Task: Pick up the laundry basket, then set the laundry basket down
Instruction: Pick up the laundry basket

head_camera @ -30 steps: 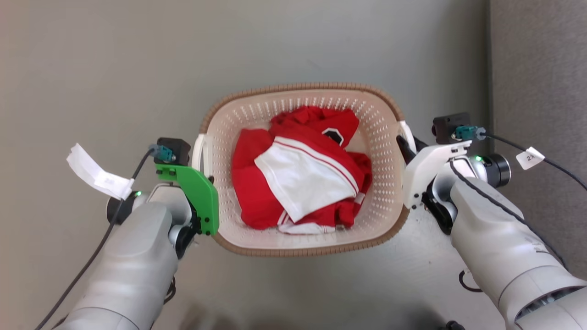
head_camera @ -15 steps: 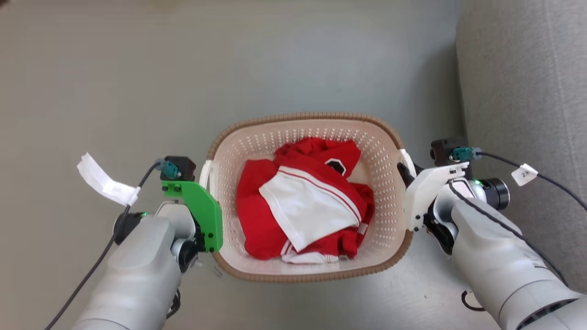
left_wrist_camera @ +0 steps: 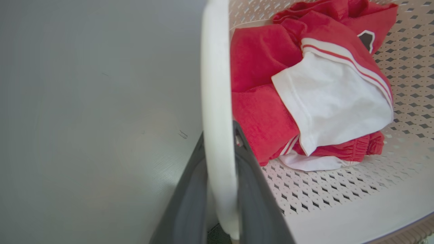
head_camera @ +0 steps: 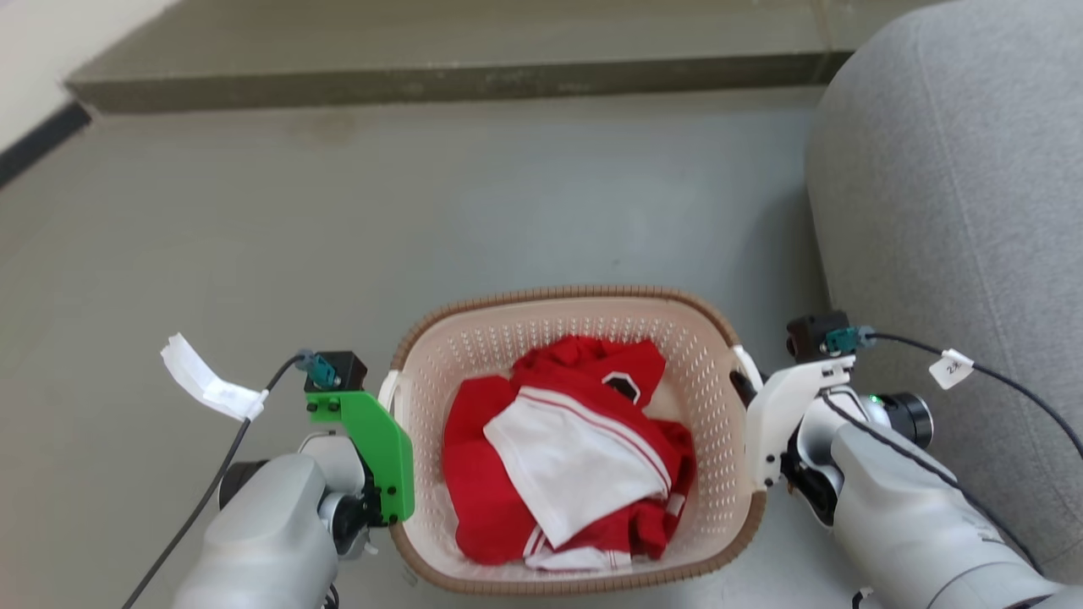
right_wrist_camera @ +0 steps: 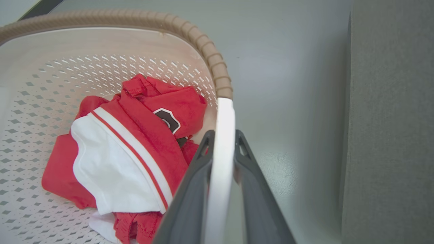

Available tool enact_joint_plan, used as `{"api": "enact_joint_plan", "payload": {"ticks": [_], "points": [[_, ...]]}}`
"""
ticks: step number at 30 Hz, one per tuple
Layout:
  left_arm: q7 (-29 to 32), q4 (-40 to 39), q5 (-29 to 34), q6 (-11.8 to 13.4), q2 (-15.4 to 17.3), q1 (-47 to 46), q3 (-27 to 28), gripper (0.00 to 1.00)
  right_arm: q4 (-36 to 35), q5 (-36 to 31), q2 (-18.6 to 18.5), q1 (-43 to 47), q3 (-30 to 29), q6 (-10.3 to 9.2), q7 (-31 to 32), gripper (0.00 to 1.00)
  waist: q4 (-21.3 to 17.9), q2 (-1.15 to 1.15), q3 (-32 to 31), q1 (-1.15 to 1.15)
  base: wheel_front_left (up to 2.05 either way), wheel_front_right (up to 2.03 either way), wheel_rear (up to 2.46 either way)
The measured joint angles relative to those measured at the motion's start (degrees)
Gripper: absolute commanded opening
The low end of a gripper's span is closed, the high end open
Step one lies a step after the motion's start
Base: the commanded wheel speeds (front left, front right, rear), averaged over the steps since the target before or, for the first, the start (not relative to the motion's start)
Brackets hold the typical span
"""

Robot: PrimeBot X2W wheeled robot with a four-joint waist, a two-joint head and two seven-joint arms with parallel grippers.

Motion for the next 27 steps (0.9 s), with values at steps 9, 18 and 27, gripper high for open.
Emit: {"api": "enact_joint_plan", "payload": {"ticks": [9,18,27], "points": [[2.64,0.25,-1.71,0.00,0.03,2.25,-0.40,0.00,0.05,1.64,0.09,2.53,1.09,0.35,2.93,0.00,-0.10,0.00,-6.26,0.00,0.00,0.00,0.00],[5.53,1.24,-4.16,0.00,0.03,5.22,-0.65,0.00,-0.03,3.75,0.25,5.35,2.71,0.37,6.14,0.00,-0.25,0.00,-11.73,0.00,0.00,0.00,0.00],[7.57,1.77,-5.32,0.00,0.05,6.33,-0.65,0.00,-0.71,5.32,0.25,6.54,3.85,0.37,8.47,0.00,-0.42,0.00,-14.26,0.00,0.00,0.00,0.00]]}}
